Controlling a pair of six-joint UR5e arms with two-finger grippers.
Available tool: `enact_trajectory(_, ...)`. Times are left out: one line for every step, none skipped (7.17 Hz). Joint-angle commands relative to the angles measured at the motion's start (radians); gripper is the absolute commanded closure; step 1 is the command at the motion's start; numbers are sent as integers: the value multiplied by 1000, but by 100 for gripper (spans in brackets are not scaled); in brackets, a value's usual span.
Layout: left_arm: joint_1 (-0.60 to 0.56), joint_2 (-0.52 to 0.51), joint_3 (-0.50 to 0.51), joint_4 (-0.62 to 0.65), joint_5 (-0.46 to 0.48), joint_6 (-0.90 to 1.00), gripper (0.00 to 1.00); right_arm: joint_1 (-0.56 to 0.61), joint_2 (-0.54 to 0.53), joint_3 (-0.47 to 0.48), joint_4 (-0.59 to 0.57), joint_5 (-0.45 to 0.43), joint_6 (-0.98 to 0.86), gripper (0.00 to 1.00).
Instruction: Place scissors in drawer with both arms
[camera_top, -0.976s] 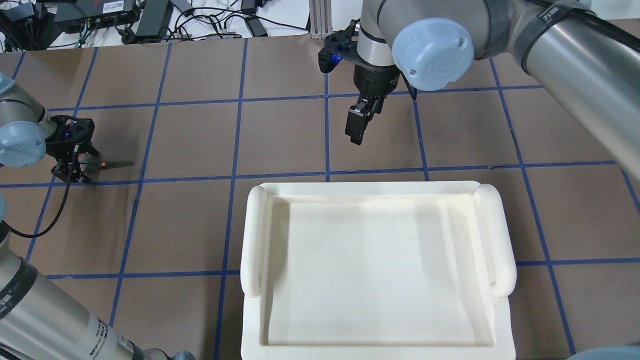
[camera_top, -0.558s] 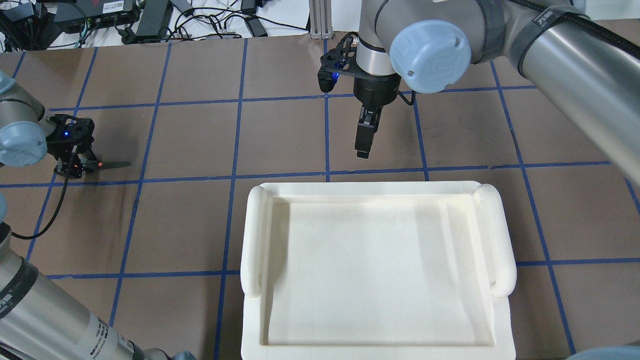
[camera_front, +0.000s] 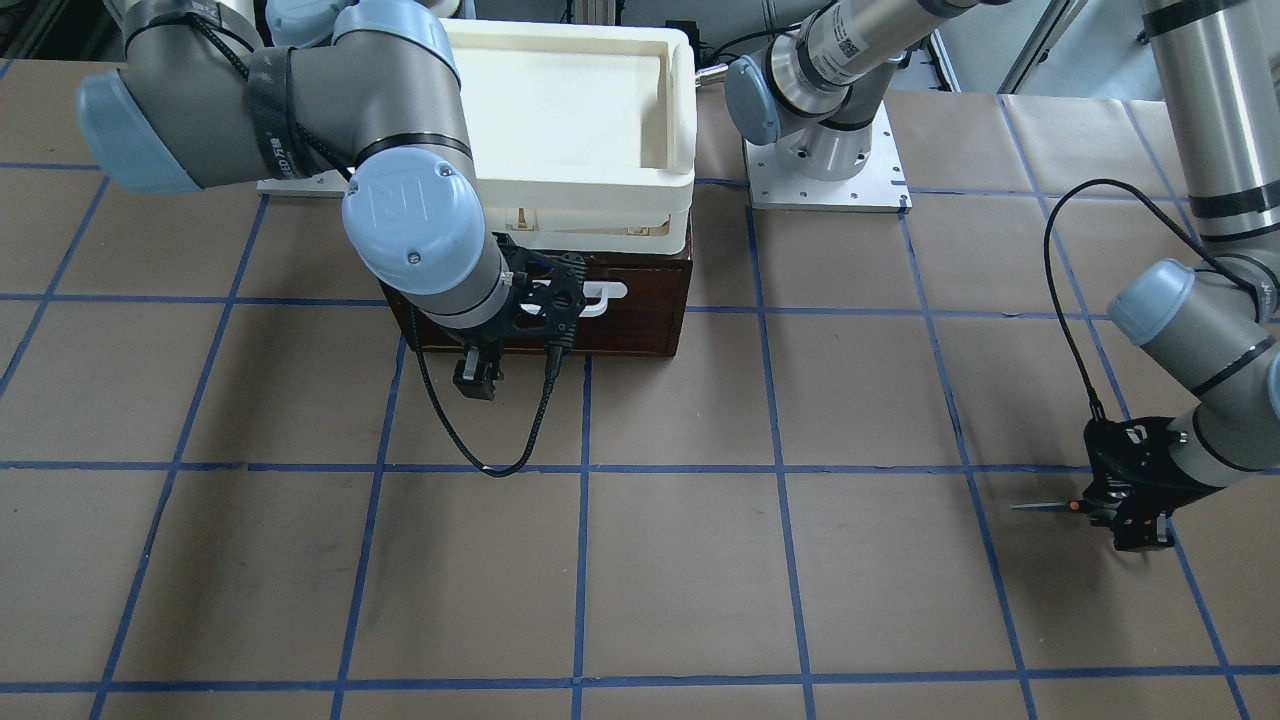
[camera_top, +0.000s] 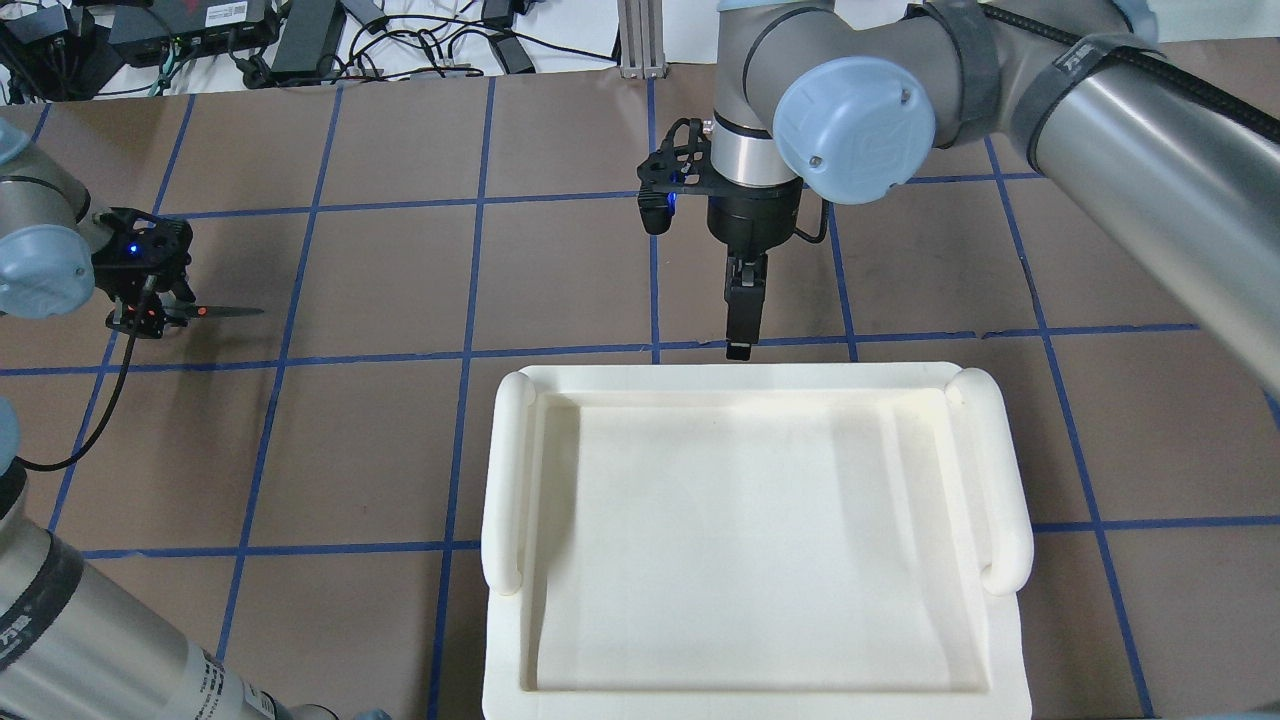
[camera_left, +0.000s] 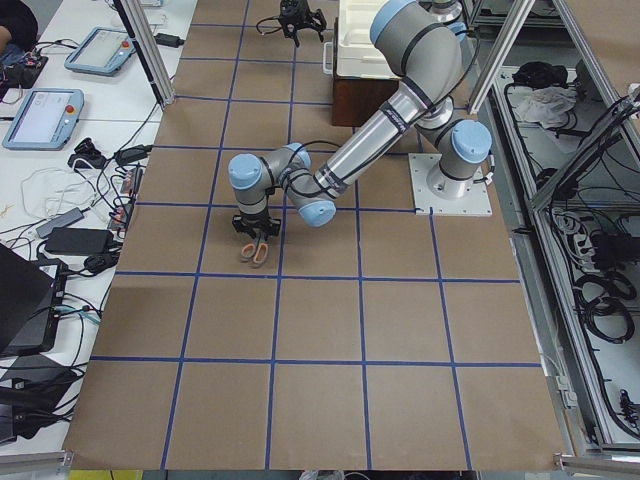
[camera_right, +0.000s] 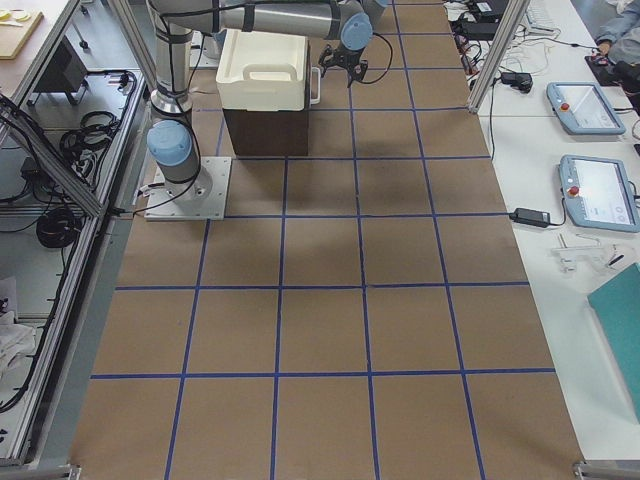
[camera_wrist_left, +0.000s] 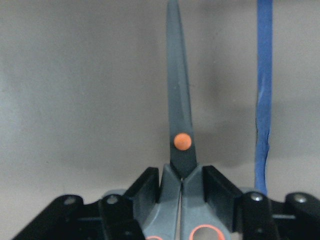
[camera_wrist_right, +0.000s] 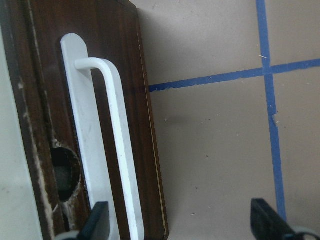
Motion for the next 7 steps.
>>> enact_trajectory(-45,52,2,-28,5,-7,100,19,9,7,3,3,-7,0)
enact_trajectory(-47,75,5,-65,6,-8,100,20,9,29,5,19,-7,0)
enact_trajectory(-48,95,8,-96,6,-14,100,20,6,42,5,23,-8,0)
enact_trajectory(-48,115,10,-131,7,-29,100,20,7,44,3,25,-8,0)
enact_trajectory(-50,133,10,-137,12,-31,100,20,9,46,3,23,-8,0)
enact_trajectory(-68,144,10,-159,12,-32,100,20,9,62,0,25,-7,0)
enact_trajectory(-85,149,10,-161,9,-78,100,20,9,64,-3,25,-7,0)
